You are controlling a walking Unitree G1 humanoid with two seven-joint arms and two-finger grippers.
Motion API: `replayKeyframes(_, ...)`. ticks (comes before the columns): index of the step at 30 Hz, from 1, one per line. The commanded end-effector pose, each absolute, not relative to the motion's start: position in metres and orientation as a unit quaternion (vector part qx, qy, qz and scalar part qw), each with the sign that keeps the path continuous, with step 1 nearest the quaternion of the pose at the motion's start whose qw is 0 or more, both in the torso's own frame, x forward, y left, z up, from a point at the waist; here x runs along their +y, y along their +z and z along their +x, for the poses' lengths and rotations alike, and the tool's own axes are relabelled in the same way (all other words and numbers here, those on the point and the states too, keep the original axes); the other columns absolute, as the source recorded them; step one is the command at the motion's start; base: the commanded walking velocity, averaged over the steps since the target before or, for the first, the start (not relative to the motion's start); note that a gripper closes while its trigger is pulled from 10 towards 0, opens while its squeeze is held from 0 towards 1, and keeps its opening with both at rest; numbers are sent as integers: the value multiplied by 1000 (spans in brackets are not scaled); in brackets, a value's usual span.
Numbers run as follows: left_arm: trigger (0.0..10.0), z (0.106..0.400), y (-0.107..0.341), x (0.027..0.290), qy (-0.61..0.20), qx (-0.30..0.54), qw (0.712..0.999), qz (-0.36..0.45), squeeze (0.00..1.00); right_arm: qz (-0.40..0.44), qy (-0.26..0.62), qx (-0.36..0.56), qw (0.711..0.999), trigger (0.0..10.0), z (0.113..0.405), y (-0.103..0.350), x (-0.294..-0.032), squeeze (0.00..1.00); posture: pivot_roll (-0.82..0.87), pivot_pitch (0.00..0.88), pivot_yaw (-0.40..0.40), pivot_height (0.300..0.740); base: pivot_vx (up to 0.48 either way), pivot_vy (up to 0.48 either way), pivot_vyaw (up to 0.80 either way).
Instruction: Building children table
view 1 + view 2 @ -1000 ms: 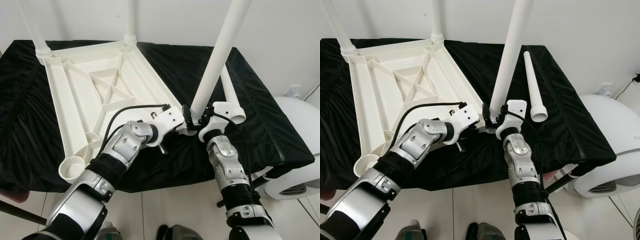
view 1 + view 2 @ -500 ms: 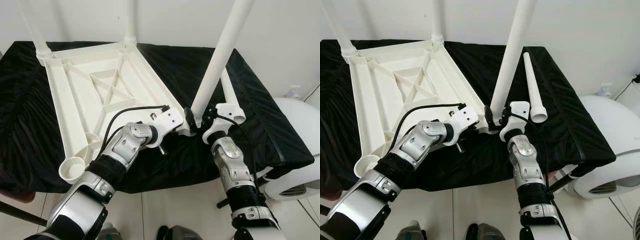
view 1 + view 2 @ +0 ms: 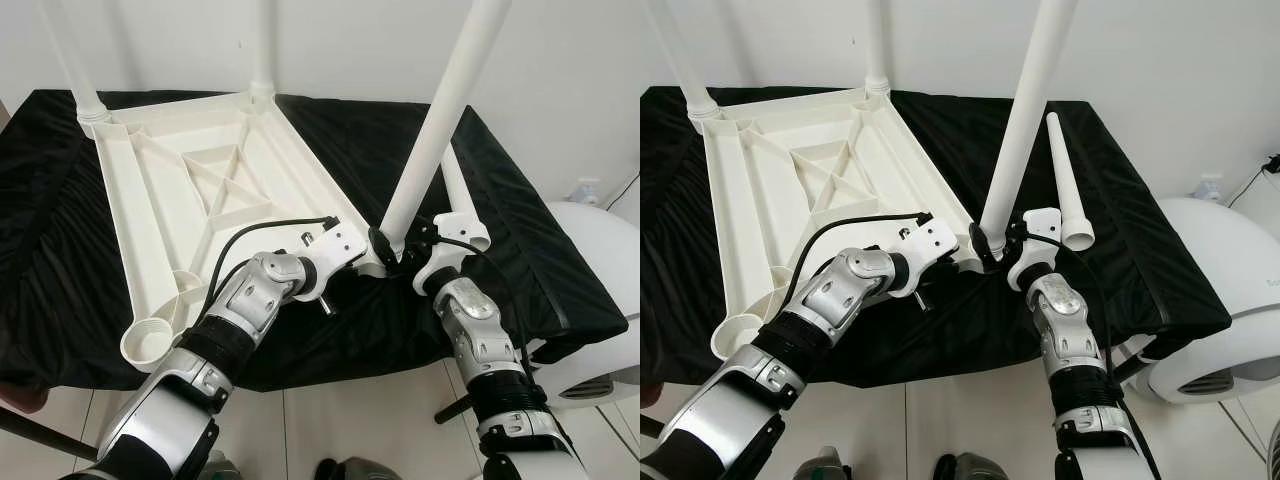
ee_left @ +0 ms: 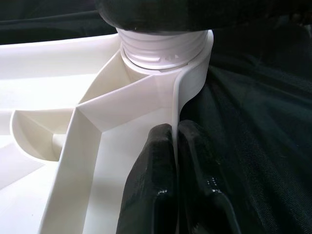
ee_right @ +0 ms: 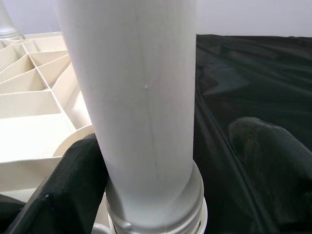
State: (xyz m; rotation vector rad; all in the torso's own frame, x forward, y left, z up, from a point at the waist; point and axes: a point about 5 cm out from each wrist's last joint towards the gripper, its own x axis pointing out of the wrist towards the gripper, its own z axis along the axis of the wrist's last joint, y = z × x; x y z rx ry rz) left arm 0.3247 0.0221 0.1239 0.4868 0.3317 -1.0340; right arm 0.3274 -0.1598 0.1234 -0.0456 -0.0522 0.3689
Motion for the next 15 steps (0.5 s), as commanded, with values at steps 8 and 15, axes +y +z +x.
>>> replayKeyframes(8, 10000, 322, 104, 30, -457, 197, 835, 235, 0, -19, 256, 5, 967, 10000, 327, 115, -166, 0, 5, 3, -77, 740, 0, 0, 0)
replayKeyframes(15, 10000, 323, 108, 29, -458, 191, 836, 235, 0, 3, 325, 16, 946, 10000, 322, 107, -168, 0, 7, 8, -76, 740, 0, 0, 0)
